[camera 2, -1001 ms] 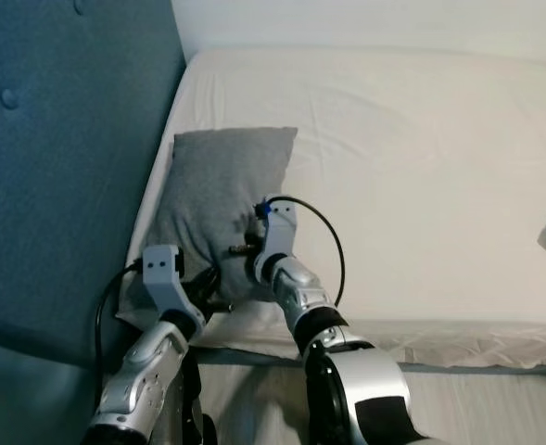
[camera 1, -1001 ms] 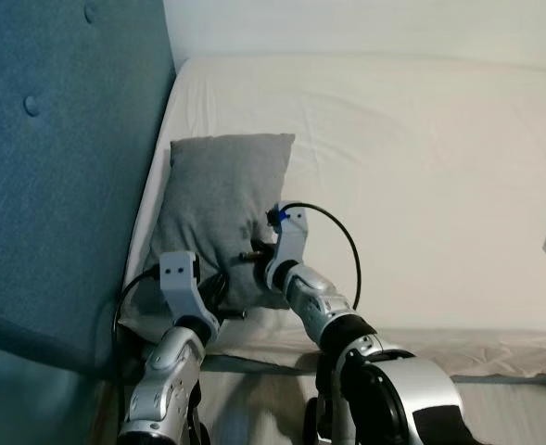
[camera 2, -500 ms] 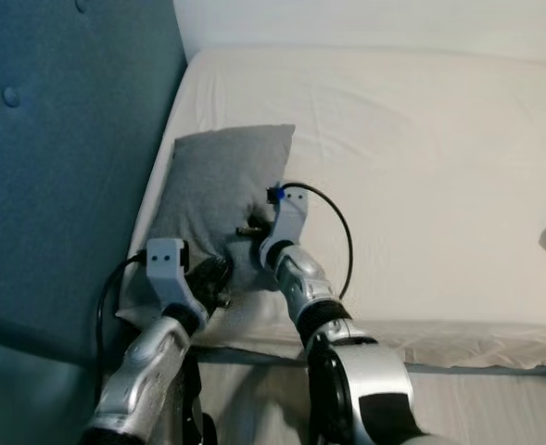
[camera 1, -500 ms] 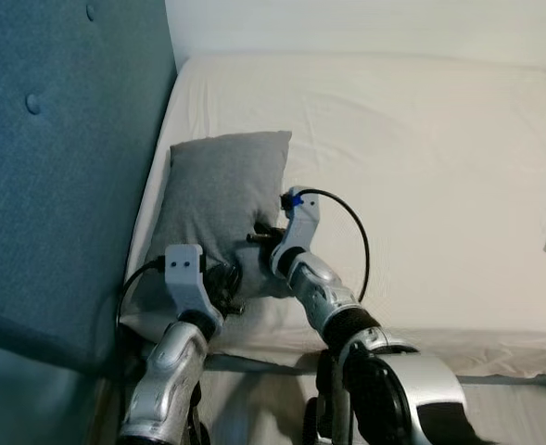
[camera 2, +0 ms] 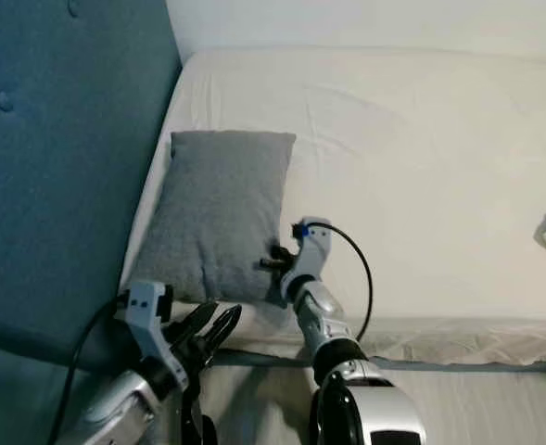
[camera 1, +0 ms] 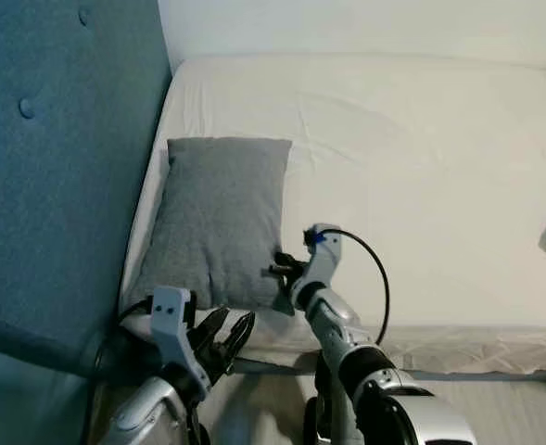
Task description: Clean up the room
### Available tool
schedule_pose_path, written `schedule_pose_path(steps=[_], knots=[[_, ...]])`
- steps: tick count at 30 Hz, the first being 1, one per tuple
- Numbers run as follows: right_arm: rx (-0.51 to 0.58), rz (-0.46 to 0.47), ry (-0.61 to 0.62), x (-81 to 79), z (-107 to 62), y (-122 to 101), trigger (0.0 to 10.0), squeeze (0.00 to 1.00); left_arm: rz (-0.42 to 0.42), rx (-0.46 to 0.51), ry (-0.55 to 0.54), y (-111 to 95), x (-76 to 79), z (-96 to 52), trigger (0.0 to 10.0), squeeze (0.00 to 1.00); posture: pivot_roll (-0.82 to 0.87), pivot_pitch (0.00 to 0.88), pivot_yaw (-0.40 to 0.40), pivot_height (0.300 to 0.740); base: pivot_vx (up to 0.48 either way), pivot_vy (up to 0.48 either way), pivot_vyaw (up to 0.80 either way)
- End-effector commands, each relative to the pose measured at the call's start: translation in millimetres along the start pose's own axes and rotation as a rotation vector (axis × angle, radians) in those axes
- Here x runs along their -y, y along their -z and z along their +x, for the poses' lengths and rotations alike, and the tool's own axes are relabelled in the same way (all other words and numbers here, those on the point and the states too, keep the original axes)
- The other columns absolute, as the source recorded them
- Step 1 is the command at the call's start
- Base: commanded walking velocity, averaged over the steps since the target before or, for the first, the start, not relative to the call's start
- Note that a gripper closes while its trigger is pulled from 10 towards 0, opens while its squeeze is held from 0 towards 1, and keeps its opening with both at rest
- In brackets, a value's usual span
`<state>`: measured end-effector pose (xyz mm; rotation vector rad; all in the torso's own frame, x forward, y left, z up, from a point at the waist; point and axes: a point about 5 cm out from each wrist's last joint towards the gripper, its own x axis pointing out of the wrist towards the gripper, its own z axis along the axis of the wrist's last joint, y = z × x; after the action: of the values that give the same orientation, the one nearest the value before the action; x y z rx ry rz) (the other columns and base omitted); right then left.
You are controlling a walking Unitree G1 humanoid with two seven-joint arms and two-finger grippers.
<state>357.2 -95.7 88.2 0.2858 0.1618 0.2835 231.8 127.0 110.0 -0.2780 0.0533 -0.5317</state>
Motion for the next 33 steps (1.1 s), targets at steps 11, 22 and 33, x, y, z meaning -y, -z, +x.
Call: schedule_pose_path(steps=[11, 22, 33], knots=[[-0.076, -0.449, -0.503, -30.4, -39.5, -19.0, 10.0, 0.00, 0.351, -0.157, 0.042, 18.1, -23.5, 9.9, 10.0, 0.00, 0.03, 0.275, -0.042, 0.585, 0.000, 0.000, 0.00], [-0.255, -0.516, -0.694, -46.1, -68.6, -14.4, 10.0, 0.00, 0.450, -0.239, 0.201, 24.2, -22.4, 29.3, 10.0, 0.00, 0.02, 0.269, -0.042, 0.585, 0.000, 0.000, 0.00], [-0.339, -0.770, -0.508, -16.2, -36.2, -5.8, 10.0, 0.00, 0.539, -0.277, 0.174, 31.0, -32.7, 50.3, 10.0, 0.00, -0.01, 0.298, -0.051, 0.585, 0.000, 0.000, 0.00]])
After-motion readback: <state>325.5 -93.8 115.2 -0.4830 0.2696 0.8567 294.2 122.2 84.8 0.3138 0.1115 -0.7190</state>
